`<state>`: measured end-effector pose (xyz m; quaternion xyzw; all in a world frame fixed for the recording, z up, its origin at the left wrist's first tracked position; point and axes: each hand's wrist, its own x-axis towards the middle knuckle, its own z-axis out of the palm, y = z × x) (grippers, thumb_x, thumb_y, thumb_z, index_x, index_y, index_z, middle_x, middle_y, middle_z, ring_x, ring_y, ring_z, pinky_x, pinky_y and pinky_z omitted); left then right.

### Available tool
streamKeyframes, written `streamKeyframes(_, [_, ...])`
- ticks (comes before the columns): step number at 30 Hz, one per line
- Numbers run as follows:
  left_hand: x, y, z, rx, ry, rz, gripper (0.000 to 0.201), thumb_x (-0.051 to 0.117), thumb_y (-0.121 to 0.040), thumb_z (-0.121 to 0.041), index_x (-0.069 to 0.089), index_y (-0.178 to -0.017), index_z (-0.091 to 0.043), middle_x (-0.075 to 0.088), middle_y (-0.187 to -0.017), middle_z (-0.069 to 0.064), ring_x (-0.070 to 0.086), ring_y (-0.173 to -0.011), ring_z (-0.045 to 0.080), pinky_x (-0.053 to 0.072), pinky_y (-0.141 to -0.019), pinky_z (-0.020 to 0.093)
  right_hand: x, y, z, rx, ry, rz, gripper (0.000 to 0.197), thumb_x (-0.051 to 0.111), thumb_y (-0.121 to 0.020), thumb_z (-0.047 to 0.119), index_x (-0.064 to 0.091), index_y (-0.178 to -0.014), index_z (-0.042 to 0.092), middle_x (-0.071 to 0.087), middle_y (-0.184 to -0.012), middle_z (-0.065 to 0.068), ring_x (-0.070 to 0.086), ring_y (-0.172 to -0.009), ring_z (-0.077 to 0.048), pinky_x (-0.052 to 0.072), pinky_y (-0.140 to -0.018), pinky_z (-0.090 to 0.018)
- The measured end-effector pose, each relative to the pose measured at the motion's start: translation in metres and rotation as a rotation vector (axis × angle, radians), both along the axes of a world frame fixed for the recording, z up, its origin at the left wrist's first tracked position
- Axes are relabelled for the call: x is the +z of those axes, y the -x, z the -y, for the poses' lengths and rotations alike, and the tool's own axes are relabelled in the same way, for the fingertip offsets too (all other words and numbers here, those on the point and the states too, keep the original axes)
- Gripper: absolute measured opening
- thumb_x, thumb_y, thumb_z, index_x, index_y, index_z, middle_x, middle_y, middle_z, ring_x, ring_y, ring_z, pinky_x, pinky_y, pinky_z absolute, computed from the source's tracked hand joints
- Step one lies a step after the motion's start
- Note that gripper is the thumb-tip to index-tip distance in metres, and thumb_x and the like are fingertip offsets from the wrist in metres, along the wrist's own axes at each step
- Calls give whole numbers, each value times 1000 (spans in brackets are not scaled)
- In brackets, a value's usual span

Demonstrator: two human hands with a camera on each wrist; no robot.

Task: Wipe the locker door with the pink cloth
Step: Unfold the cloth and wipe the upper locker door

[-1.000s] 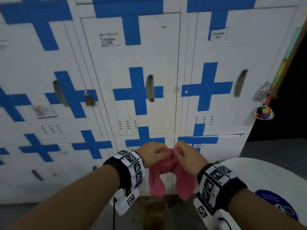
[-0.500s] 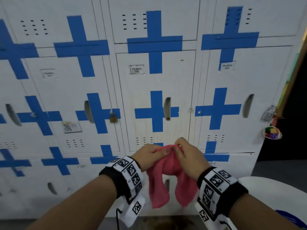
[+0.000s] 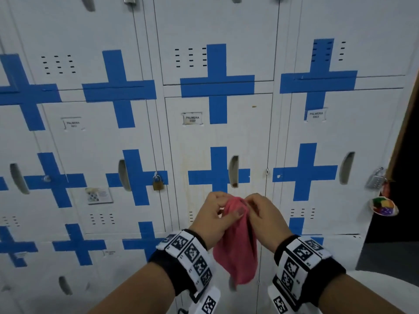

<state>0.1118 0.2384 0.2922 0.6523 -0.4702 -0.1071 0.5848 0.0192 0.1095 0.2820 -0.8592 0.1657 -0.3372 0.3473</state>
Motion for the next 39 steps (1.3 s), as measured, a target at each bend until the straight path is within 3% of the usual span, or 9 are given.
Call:
streamKeyframes(3, [3, -9, 7, 65, 53, -9, 15, 62, -88, -29, 65, -103, -29, 51, -126, -13, 48, -116, -3, 37, -100, 19, 5, -11, 7, 8, 26, -18, 6, 51, -89, 37, 54, -86, 33, 57, -89, 8, 56, -80, -7, 50, -76, -35])
streamKeyframes(6, [14, -12, 14, 78, 164, -141, 13, 55, -94, -19, 64, -103, -16, 68, -104, 1, 64, -97, 13, 50, -84, 21, 7, -21, 13, 11, 51, -34, 8, 51, -89, 39, 54, -87, 32, 56, -92, 9, 54, -85, -5, 48, -81, -33])
streamKeyframes(11, [33, -26, 25, 143, 257, -221, 10, 51, -95, -20, 54, -90, -12, 67, -81, 4, 69, -82, 24, 57, -69, 34, 9, -36, 28, 36, 116, -42, 24, 46, -85, 53, 57, -90, 32, 57, -94, 13, 53, -92, -2, 46, -85, -31])
streamKeyframes(15, [54, -51, 32, 293, 294, -7, 18, 51, -95, -29, 48, -84, -16, 54, -73, 5, 58, -66, 20, 53, -65, 45, 21, -41, 42, 9, 186, 6, 13, 50, -91, 40, 57, -93, 29, 56, -94, 12, 51, -92, -2, 45, -83, -29])
streamKeyframes(19, [77, -82, 28, 489, 258, 332, 6, 47, -95, -28, 48, -89, -28, 52, -90, -6, 53, -77, 3, 46, -71, 25, 36, -52, 65, -49, 251, 97, 6, 54, -91, 31, 59, -92, 27, 54, -96, 8, 48, -95, -10, 37, -79, -25])
streamKeyframes(21, [84, -98, 24, 564, 181, 417, 8, 46, -95, -27, 49, -102, -30, 48, -102, -9, 50, -83, -3, 45, -76, 24, 46, -59, 79, -121, 297, 162, 8, 56, -90, 29, 61, -95, 25, 51, -100, 5, 45, -98, -12, 33, -81, -25])
streamKeyframes(25, [90, -129, 22, 664, 69, 477, 42, 47, -92, -35, 42, -132, -23, 53, -116, -4, 55, -97, 14, 48, -87, 36, 70, -72, 100, -220, 405, 205, 16, 58, -88, 30, 60, -102, 23, 45, -110, 3, 40, -106, -15, 37, -85, -33])
streamKeyframes(32, [108, -149, 31, 815, 83, 569, 52, 57, -88, -23, 36, -135, -11, 42, -122, 8, 52, -97, 23, 47, -86, 38, 75, -90, 124, -326, 533, 170, 56, 57, -89, 32, 35, -141, 25, 21, -153, -6, 13, -142, -24, 20, -110, -48])
streamKeyframes(39, [108, -171, 23, 1039, 88, 707, 57, 59, -85, -17, 36, -135, -3, 39, -134, 18, 46, -113, 36, 36, -96, 49, 49, -101, 134, -331, 590, 99, 75, 46, -92, 39, 0, -150, 22, -7, -158, -2, -11, -144, -17, 3, -116, -42])
